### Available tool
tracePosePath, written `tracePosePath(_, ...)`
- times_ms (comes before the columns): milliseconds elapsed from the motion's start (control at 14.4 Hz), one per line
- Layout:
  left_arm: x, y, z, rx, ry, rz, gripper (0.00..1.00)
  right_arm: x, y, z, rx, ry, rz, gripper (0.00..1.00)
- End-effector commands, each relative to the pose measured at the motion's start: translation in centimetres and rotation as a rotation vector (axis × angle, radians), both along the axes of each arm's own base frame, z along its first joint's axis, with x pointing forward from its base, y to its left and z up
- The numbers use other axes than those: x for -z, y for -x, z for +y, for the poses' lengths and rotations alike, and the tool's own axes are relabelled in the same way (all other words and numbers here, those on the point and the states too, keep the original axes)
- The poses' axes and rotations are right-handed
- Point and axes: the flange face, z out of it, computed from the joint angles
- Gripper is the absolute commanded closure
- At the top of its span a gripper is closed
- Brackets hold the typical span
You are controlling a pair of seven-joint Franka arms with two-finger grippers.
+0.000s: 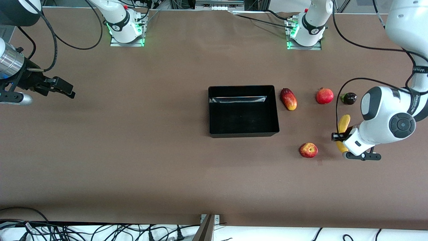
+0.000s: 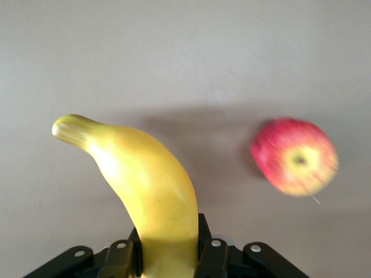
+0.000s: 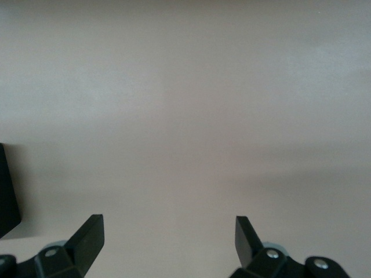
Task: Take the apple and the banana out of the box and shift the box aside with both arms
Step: 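Carry the banana beside the apple while the right gripper reaches forward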
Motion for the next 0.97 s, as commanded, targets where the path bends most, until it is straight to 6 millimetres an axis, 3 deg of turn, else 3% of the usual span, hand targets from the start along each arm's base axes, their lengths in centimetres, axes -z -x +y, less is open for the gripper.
tracePosePath(0,3.5,-1.0,0.6,0.053,-0.006,-0.058,1.00,-0.1,-0.4,-0.3,-0.012,0.005,-0.016,0.00)
tracePosePath(346,9.1,-1.1,2.4,0.065,-0.014,-0.122,1.00,1.5,-1.2,0.0,-0.021,0.004,0.006,0.00)
tracePosePath(554,9.3,-1.0,2.7,0.063,-0.018,-0.124,1.00,2.2,-1.4,1.3,-0.059,0.003,0.025,0.00)
tracePosePath(692,8.9,-1.1,2.3,0.068,-0.020,-0.126,0.00,4.1,-1.8,2.0,-0.150,0.002,0.064,0.00)
tracePosePath(900,4.5,-1.0,1.3,0.070,-0.053,-0.110,0.00,4.6,-1.5,3.9,-0.187,0.002,0.092,0.00)
